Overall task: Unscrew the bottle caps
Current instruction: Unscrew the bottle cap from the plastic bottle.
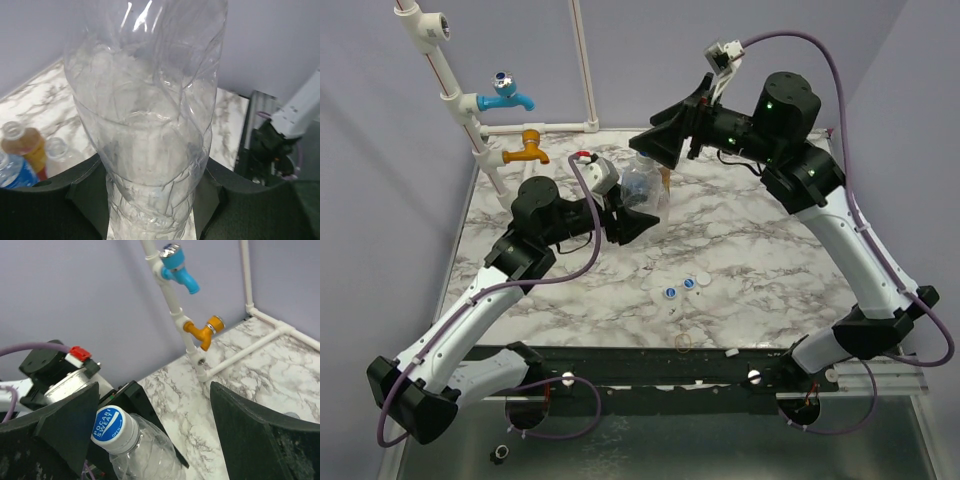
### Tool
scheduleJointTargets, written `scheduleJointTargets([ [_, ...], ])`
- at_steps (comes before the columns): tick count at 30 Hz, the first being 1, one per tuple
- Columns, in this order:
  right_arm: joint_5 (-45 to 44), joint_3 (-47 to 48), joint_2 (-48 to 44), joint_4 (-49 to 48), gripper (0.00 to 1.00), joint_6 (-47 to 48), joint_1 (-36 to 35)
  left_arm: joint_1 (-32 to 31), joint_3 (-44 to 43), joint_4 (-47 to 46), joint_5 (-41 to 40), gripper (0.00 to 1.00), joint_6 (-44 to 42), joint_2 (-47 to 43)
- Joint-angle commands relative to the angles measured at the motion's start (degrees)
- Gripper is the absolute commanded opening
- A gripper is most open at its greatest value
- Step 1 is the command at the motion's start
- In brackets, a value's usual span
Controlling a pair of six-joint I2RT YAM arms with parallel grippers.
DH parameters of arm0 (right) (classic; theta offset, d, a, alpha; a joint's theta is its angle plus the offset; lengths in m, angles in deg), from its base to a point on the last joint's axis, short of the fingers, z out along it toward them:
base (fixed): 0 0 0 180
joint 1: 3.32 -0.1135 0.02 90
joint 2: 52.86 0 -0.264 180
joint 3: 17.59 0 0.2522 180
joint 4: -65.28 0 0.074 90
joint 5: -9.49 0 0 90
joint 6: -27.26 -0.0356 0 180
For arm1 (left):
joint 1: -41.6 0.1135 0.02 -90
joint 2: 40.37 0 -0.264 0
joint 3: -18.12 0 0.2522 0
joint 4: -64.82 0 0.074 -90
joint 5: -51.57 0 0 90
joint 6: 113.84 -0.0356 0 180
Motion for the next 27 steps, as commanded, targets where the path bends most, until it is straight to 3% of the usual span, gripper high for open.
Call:
scheduleJointTargets([
  [1, -8.2, 2.2, 3.6, 4.5, 0.9, -2.4, -1.1, 0.1, 1.0, 1.5, -15.5, 0.02, -4.3, 0.7],
  [5, -9.4, 4.6, 6.0, 4.8, 0.85, -2.7, -2.3, 0.1, 1.3, 2.8, -20.2, 0.02, -4.4, 1.5],
  [14, -9.7, 4.4, 7.6, 4.6, 0.69, -2.5, -3.0, 0.1, 1.1, 2.6, -22.5, 0.02, -4.4, 1.8],
  [20, -10.7, 3.7, 7.1, 3.9, 0.32, -2.1, -3.1, 0.1, 0.9, 2.2, -21.7, 0.02, -3.7, 1.7],
  [24, -8.1, 5.3, 6.4, 4.5, 0.2, 0.5, -3.1, 0.1, 0.5, 1.1, -15.4, 0.02, -2.5, 1.2],
  [27, 3.5, 5.2, 5.0, 3.5, 0.18, 5.3, -3.1, 0.2, -0.4, -1.2, -3.7, 0.01, 0.2, 0.5],
])
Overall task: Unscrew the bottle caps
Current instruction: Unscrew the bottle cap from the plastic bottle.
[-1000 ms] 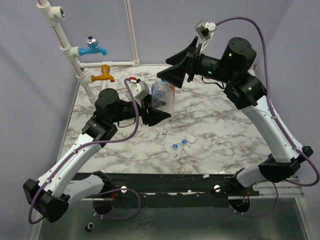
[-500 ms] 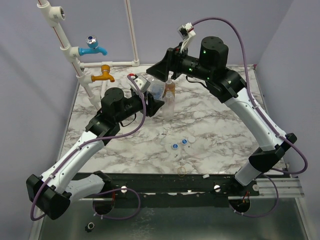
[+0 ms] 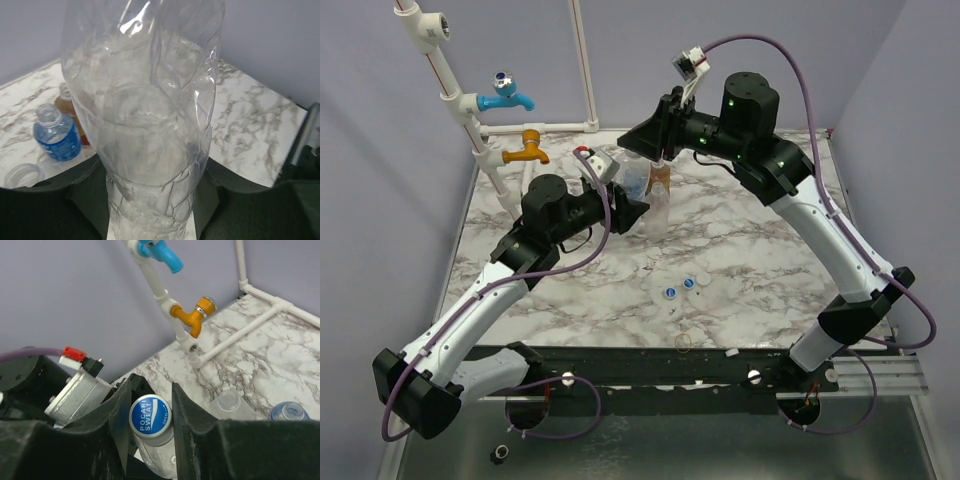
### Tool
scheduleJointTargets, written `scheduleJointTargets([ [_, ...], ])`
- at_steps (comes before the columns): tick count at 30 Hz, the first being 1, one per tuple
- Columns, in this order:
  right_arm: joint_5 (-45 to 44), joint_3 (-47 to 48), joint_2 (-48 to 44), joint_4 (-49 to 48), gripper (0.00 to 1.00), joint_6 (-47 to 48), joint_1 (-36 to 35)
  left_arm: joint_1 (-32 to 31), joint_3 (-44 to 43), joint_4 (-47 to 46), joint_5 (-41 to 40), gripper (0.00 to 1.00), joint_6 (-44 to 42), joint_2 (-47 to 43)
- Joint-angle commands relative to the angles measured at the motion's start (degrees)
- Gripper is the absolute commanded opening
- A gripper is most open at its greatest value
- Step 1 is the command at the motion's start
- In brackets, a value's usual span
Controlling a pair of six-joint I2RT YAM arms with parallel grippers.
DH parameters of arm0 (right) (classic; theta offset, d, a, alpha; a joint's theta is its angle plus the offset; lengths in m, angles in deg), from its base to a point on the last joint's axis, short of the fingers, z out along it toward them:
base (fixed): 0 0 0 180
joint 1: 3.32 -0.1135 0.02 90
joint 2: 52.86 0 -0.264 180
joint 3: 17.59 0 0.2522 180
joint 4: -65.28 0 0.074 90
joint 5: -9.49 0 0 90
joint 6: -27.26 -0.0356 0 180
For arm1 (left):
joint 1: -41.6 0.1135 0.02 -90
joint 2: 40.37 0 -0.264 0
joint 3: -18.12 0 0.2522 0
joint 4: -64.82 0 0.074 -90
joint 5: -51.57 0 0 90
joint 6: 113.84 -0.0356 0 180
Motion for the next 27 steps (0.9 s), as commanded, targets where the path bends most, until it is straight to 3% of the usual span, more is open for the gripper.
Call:
scheduleJointTargets([
  [1, 15.8, 0.0, -3.3, -2.0, 0.18, 6.7, -0.3, 0.1, -1.6, -5.5, 19.7, 0.01, 4.1, -1.7],
  [4, 30.5, -3.0, -5.9, -4.5, 0.18, 9.0, -0.2, 0.2, -2.9, -7.6, 33.8, 0.01, 8.4, -1.8],
  [6, 37.0, -3.6, -6.7, -4.2, 0.18, 9.8, 0.0, 0.2, -3.7, -7.7, 38.5, 0.01, 10.2, -1.7],
  [11, 50.8, -7.1, -8.6, -6.9, 0.19, 9.3, 0.4, 0.2, -4.1, -7.8, 43.7, 0.0, 11.6, -1.8],
  [15, 52.5, -9.2, -9.9, -7.6, 0.21, 9.1, 1.0, 0.3, -4.0, -7.7, 44.6, 0.0, 12.0, -1.9],
  [17, 47.7, -9.0, -10.3, -6.3, 0.27, 9.5, 1.3, 0.2, -4.0, -7.6, 43.9, 0.0, 11.6, -2.0],
  [18, 43.1, -8.5, -10.6, -5.1, 0.46, 10.1, 1.4, 0.2, -3.9, -7.5, 43.0, 0.0, 11.1, -2.0],
  [19, 35.3, -7.9, -10.7, -4.0, 0.58, 10.0, 1.4, 0.2, -3.8, -7.1, 41.9, 0.0, 10.4, -2.0],
  [22, 13.6, -4.1, -10.0, -0.3, 0.84, 8.6, 1.4, 0.2, -3.1, -6.1, 35.4, 0.0, 7.6, -1.9],
  [25, -0.9, -1.3, -9.2, 1.1, 0.99, 6.4, 1.4, 0.2, -1.5, -4.1, 24.9, 0.0, 3.4, -1.6],
  [27, -5.2, -1.8, -9.4, 0.3, 1.0, 4.3, 1.3, 0.2, -0.4, -3.0, 16.9, 0.0, 1.3, -1.3],
])
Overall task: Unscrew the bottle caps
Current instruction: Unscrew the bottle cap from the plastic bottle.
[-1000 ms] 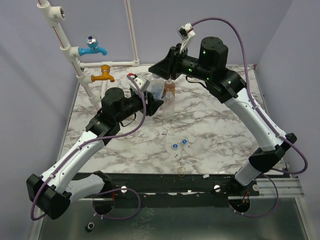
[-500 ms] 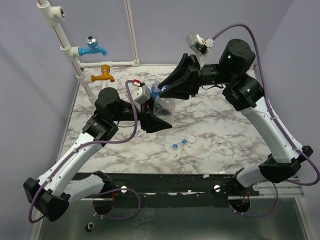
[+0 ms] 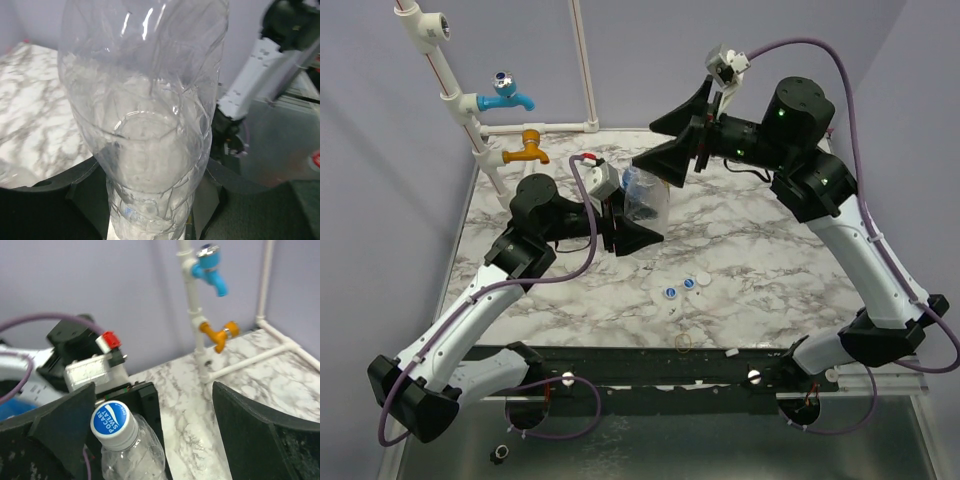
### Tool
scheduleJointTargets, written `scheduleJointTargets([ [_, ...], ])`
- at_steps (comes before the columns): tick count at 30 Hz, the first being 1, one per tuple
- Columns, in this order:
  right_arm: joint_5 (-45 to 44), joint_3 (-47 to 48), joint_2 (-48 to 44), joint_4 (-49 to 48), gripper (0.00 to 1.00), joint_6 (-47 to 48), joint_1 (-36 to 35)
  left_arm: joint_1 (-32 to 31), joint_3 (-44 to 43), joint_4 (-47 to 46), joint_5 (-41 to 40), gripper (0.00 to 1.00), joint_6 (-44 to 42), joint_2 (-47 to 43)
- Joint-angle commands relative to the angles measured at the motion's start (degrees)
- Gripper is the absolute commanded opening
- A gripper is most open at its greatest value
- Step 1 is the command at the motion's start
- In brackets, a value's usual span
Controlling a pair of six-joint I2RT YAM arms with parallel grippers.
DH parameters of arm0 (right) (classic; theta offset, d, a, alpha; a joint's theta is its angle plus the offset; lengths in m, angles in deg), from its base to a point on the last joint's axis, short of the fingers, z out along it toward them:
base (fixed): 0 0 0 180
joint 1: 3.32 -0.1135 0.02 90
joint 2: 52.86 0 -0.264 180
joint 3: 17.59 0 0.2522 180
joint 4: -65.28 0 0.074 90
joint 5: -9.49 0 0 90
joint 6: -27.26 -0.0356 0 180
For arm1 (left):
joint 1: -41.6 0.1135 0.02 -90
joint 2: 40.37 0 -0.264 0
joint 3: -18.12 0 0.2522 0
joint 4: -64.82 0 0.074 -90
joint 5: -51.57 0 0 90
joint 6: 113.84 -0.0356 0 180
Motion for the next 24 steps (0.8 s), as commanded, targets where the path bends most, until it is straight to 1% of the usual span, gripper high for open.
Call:
scheduleJointTargets([
  [1, -21.0, 1.8, 0.0, 2.0, 1.0, -4.2, 0.0, 0.2, 2.2, 1.7, -19.9, 0.0, -7.1, 0.2],
  [3, -21.5, 2.1, 1.1, 2.4, 1.0, -5.3, 0.0, 0.2, 2.8, 1.7, -26.9, 0.0, -7.5, 0.5],
  [5, -22.1, 3.3, 2.9, 3.7, 0.99, -5.8, -0.2, 0.1, 3.2, 1.7, -30.1, 0.0, -8.0, 0.7],
  [7, -22.3, 3.8, 4.3, 4.0, 0.93, -6.0, -0.7, 0.1, 3.2, 1.7, -31.8, 0.0, -8.2, 0.8],
  [10, -22.1, 4.2, 5.8, 3.8, 0.84, -6.4, -1.3, 0.2, 3.0, 1.7, -33.4, 0.0, -8.8, 1.1],
  [13, -22.5, 5.1, 7.4, 4.5, 0.82, -6.2, -1.8, 0.1, 2.9, 1.7, -34.3, 0.0, -9.1, 1.4],
  [15, -22.1, 5.0, 7.7, 4.2, 0.79, -6.3, -1.9, 0.1, 2.8, 1.7, -34.4, 0.0, -9.1, 1.5],
  [17, -21.4, 4.3, 7.7, 3.4, 0.73, -6.5, -2.0, 0.1, 2.8, 1.7, -34.5, 0.0, -9.1, 1.6],
  [20, -20.2, 3.6, 7.9, 2.4, 0.61, -6.9, -2.1, 0.2, 2.9, 1.7, -34.9, 0.0, -9.1, 1.8],
  [21, -19.9, 3.6, 8.1, 2.3, 0.59, -7.2, -2.1, 0.1, 2.9, 1.7, -35.1, 0.0, -9.1, 1.7],
  [23, -18.1, 3.1, 8.3, 1.8, 0.61, -7.4, -2.1, 0.2, 2.8, 1.7, -35.4, 0.0, -9.2, 1.8],
  [24, -17.4, 2.9, 8.4, 1.6, 0.65, -7.6, -2.1, 0.2, 2.9, 1.7, -35.7, 0.0, -9.3, 1.9],
])
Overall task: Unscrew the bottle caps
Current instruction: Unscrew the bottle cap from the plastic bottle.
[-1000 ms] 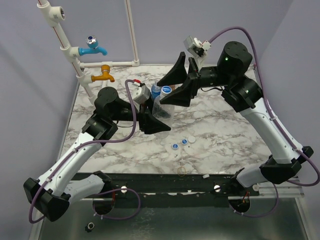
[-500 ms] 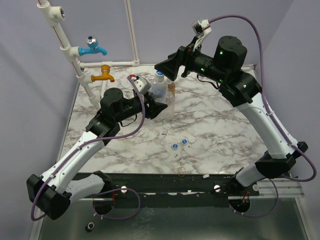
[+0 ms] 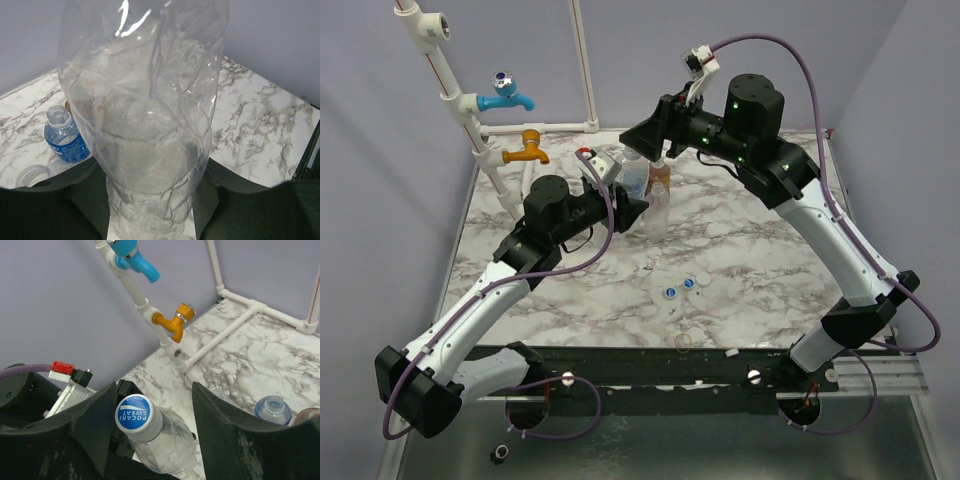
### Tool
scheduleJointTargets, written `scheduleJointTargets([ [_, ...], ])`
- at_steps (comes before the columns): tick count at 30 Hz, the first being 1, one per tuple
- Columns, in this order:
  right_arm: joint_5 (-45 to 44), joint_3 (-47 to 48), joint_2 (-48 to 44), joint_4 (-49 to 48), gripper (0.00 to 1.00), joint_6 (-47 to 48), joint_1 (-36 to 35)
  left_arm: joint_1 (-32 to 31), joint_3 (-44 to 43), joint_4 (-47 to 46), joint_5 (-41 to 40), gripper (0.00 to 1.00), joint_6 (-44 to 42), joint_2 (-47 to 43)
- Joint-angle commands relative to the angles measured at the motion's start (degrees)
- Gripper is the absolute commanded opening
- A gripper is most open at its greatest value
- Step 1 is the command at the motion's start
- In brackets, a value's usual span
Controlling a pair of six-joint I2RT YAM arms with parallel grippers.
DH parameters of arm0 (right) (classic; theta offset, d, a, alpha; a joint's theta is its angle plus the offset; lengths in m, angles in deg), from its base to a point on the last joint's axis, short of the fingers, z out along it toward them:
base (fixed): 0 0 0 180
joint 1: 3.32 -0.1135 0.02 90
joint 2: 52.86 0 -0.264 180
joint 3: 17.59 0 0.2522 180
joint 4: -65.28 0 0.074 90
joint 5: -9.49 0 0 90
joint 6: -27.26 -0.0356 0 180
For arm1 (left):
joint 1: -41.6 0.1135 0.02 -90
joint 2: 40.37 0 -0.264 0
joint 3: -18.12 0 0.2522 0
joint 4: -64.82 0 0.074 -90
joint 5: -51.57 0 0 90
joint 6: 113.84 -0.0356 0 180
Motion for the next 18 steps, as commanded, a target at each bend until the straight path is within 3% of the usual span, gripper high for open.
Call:
scheduleJointTargets([
  [1, 3.6, -0.5, 0.8, -0.8, 0.7, -0.8, -0.5, -0.1, 0.0, -1.2, -2.5, 0.0, -1.0, -0.1],
  [3, 4.6, -1.4, 0.5, -1.9, 0.75, -1.2, -0.5, 0.0, 0.2, -1.2, -2.9, 0.0, -1.0, -0.1],
  [7, 5.3, -2.2, 0.0, -3.0, 0.72, -1.7, -0.5, -0.1, 0.6, -1.2, -3.5, 0.0, -1.0, -0.4],
  [14, 4.7, -1.5, 1.0, -1.1, 0.35, -1.0, -0.5, -0.1, -0.1, -1.2, -2.9, 0.0, -0.7, -0.6],
  [18, 6.3, -1.1, -0.8, -1.5, 0.23, 1.8, -0.4, -0.1, -0.7, -1.6, 2.7, 0.0, 0.2, -1.1],
])
